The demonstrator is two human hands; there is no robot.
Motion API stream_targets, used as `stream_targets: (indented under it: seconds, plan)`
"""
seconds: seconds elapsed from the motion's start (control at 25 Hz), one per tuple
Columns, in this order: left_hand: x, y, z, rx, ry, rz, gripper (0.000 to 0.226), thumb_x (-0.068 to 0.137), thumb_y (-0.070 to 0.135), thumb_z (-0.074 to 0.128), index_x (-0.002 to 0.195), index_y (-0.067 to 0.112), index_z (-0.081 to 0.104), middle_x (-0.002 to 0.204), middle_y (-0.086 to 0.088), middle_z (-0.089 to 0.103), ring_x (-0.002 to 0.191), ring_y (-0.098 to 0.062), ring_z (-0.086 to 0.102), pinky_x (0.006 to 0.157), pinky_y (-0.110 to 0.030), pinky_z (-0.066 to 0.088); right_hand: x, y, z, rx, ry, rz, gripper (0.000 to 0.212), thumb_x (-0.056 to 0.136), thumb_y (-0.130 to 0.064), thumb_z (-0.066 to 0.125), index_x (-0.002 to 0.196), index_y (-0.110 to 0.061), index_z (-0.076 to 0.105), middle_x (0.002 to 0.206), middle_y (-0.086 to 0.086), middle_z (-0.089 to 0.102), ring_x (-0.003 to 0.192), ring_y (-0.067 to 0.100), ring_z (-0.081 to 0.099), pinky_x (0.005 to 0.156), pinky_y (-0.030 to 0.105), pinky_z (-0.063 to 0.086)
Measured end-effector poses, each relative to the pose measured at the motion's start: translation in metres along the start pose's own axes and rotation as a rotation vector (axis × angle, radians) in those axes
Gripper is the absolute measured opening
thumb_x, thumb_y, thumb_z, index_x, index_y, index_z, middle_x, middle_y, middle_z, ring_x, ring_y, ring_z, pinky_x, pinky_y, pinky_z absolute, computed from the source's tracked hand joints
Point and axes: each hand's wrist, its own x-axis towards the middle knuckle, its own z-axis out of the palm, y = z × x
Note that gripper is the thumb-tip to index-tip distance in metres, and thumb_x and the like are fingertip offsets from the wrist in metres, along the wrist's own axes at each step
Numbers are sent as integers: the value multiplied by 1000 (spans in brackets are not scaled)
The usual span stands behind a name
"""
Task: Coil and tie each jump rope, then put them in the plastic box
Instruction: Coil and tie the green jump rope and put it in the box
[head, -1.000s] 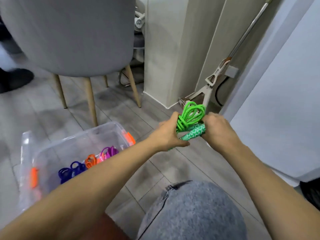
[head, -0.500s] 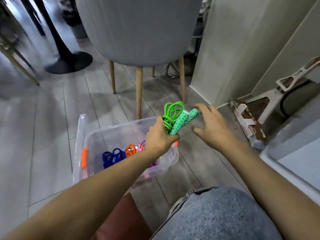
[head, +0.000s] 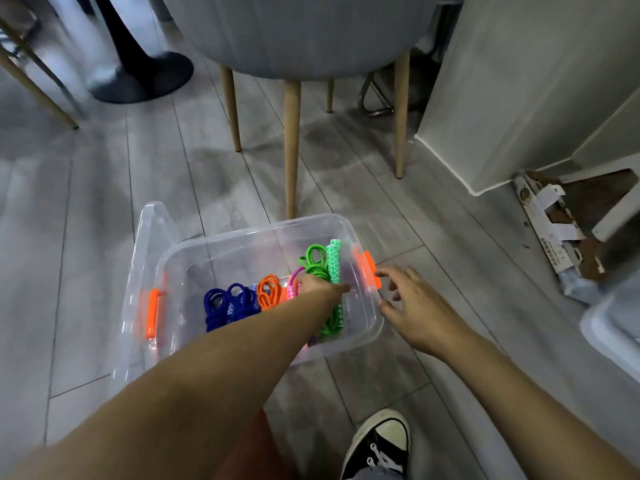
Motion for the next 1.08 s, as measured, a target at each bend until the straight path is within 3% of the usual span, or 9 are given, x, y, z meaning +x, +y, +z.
stream_targets:
  seconds: [0.08,0.16,0.32,0.44,0.56,0.64,0.76,0.92,1.08]
  plan:
    - [7,0,2,153,-134,-10,83,70,46,85,130,1,49,123,-13,61,112,-30,61,94,-35,50,0,4,8,21,-18,13,46,94,-31,58,139,-34,44,121,-4,48,110,15,56,88,31,48]
    - [7,-5,-7,333,-171,32,71,83,42,76,130,-2,48,117,-16,60,109,-30,60,88,-33,49,0,5,13,32,-25,27,46,95,-30,57,139,-33,44,124,-5,47,111,15,54,90,34,48]
    - [-16,-16,-52,525,-97,371,46,91,24,65,132,6,52,119,-14,63,108,-30,61,89,-35,50,5,2,18,-1,-33,35,46,94,-24,58,139,-26,46,125,2,51,112,21,55,93,37,48]
    - [-50,-28,-106,588,51,651,40,94,25,60,132,15,52,131,-8,56,120,-27,53,99,-39,44,5,2,26,-49,-53,39,47,91,-22,58,137,-22,50,127,7,53,113,32,55,94,41,47]
    - [-74,-45,-167,726,461,789,40,96,24,54,135,19,49,138,-3,52,127,-26,45,106,-39,37,0,0,34,-124,-66,34,51,92,-23,58,143,-20,47,136,8,50,118,34,53,95,41,47]
    - [-73,-57,-201,738,665,743,42,98,24,48,139,16,47,144,-5,49,131,-28,42,109,-41,34,-3,-6,35,-145,-73,10,53,92,-21,59,143,-18,47,139,9,50,117,36,54,91,40,46]
    - [-58,-72,-229,727,738,456,53,100,28,42,149,12,31,156,-11,34,139,-35,34,112,-47,30,-4,-10,29,-137,-86,8,57,88,-15,63,143,-20,47,141,12,53,119,37,56,90,38,45]
    - [-36,-86,-254,356,567,7,49,99,36,43,125,-4,48,118,-24,61,103,-41,59,85,-44,49,-15,-9,31,-125,-150,24,65,90,-17,63,149,-21,39,151,9,46,129,33,51,97,34,41]
    - [-35,-84,-266,303,607,-29,36,103,27,36,114,-1,57,115,-22,61,102,-39,58,81,-41,44,-18,-7,30,-109,-186,30,69,92,-23,62,153,-21,30,155,6,41,132,30,50,102,36,42]
